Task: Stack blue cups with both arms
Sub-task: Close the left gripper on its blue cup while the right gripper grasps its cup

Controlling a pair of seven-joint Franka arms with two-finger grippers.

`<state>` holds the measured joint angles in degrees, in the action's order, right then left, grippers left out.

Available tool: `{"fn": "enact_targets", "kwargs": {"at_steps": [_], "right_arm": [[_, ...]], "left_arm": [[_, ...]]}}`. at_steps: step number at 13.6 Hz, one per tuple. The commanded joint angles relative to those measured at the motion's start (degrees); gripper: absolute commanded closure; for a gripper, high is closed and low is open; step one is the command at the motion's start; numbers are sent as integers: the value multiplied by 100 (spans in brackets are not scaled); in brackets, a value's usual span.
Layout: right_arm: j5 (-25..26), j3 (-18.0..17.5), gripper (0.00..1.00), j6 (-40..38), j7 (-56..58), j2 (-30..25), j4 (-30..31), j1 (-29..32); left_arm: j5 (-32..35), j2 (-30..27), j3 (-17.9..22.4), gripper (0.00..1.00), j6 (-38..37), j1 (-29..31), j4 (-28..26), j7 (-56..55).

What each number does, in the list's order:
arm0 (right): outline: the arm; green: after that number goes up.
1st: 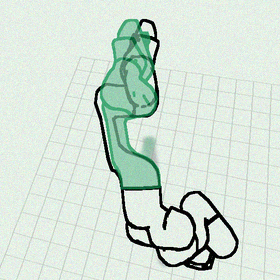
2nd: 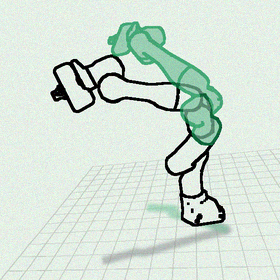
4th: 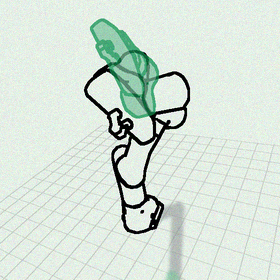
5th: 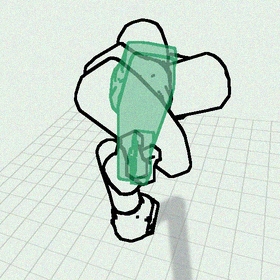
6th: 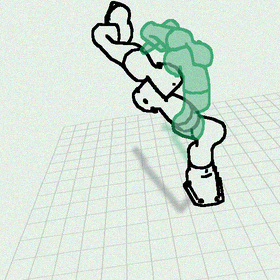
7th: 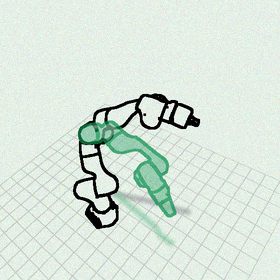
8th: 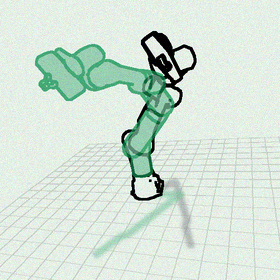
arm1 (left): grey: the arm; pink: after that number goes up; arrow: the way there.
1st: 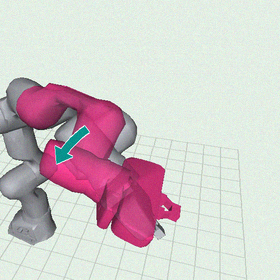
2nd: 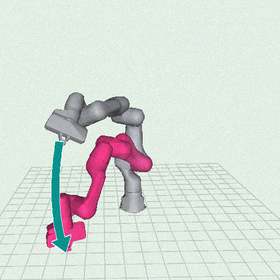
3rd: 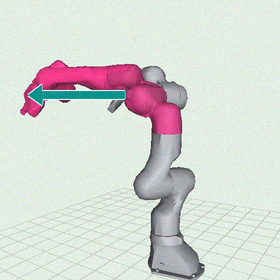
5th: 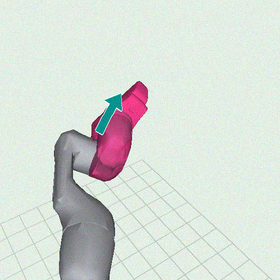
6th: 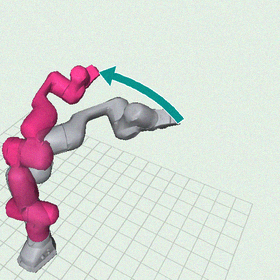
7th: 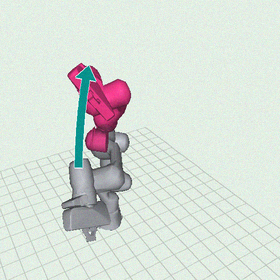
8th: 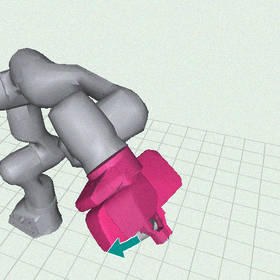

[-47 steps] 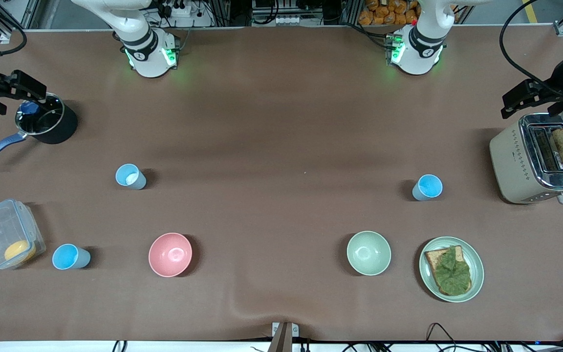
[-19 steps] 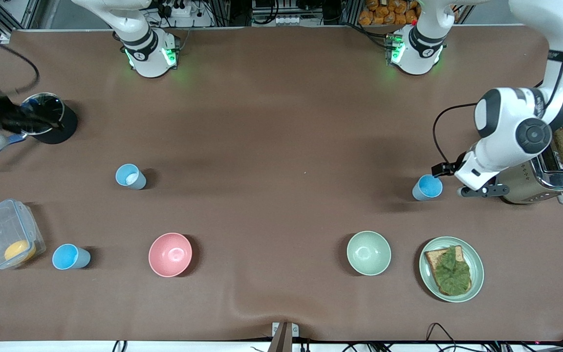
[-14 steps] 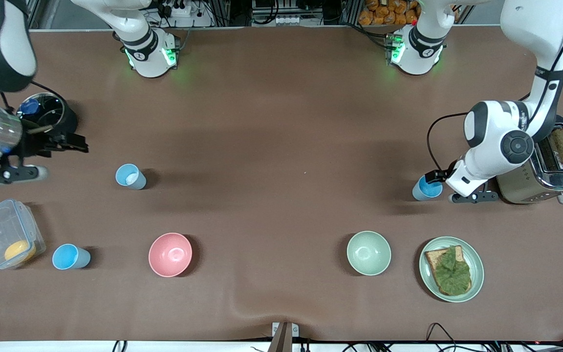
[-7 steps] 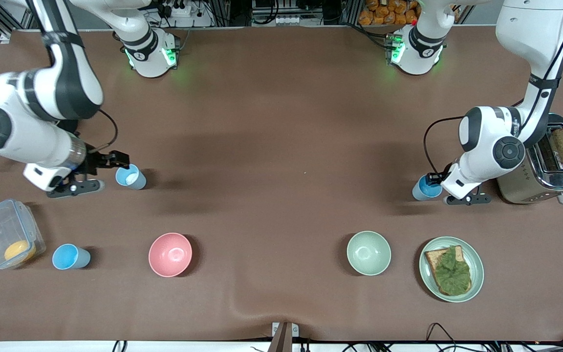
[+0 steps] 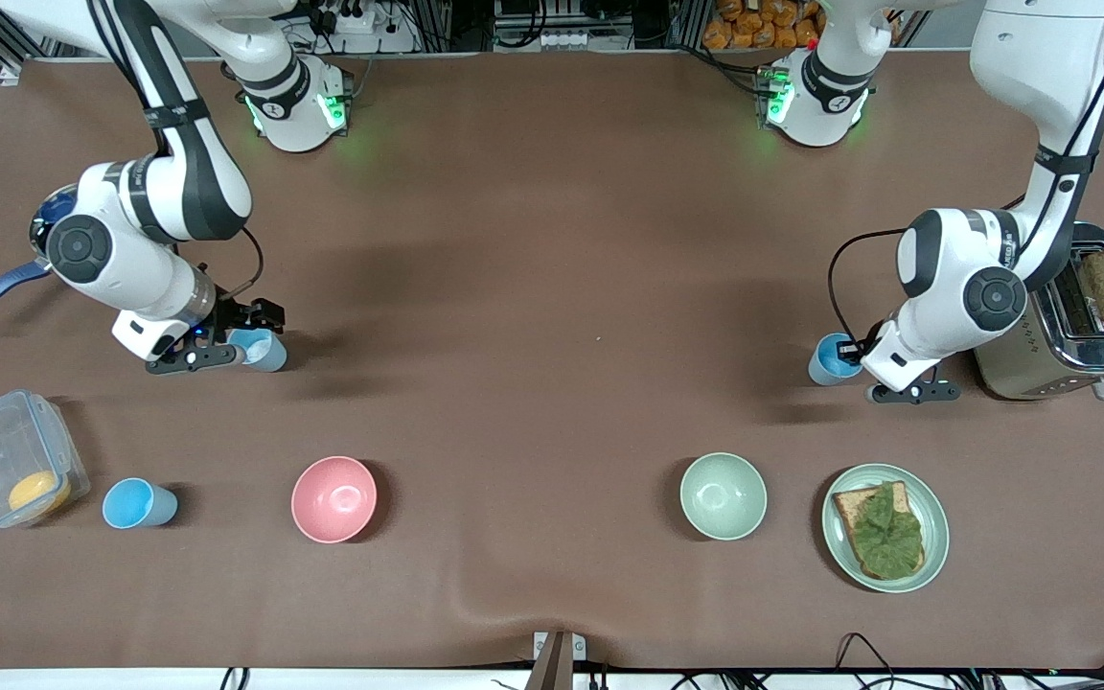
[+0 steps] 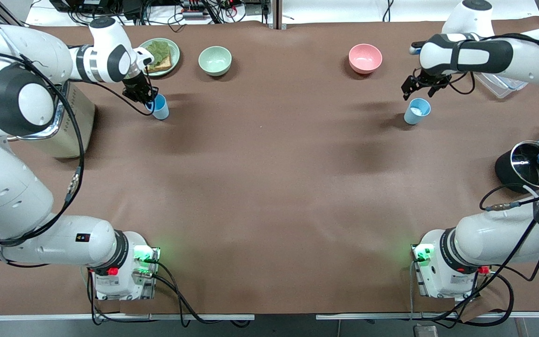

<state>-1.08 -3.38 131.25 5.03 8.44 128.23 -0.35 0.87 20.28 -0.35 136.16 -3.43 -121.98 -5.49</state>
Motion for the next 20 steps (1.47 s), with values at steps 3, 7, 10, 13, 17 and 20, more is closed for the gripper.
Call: {"fn": "enact_targets", "kwargs": {"at_steps": [3, 7, 10, 13, 17, 20], "right_arm": [[449, -31, 0, 435, 68, -18, 158, 367], [486, -40, 0, 595, 649, 141, 176, 746], [477, -40, 0, 848, 649, 315, 307, 834], [477, -40, 0, 1271, 640, 624, 281, 869], [433, -48, 20, 1316, 640, 721, 264, 834], [416, -75, 100, 1290, 596, 808, 246, 738]], "left_arm": [[9, -304, -202, 100, -37, 36, 7, -13], [-149, -735, -474, 100, -615, 27, 235, -144], [-149, -1008, -659, 100, -1423, 36, 665, -347], [-184, -1228, -686, 100, -1777, 18, 851, -426], [-228, -1544, -790, 100, -1865, 18, 851, -497], [-325, -1650, -879, 100, -1874, 9, 921, -585]]}}
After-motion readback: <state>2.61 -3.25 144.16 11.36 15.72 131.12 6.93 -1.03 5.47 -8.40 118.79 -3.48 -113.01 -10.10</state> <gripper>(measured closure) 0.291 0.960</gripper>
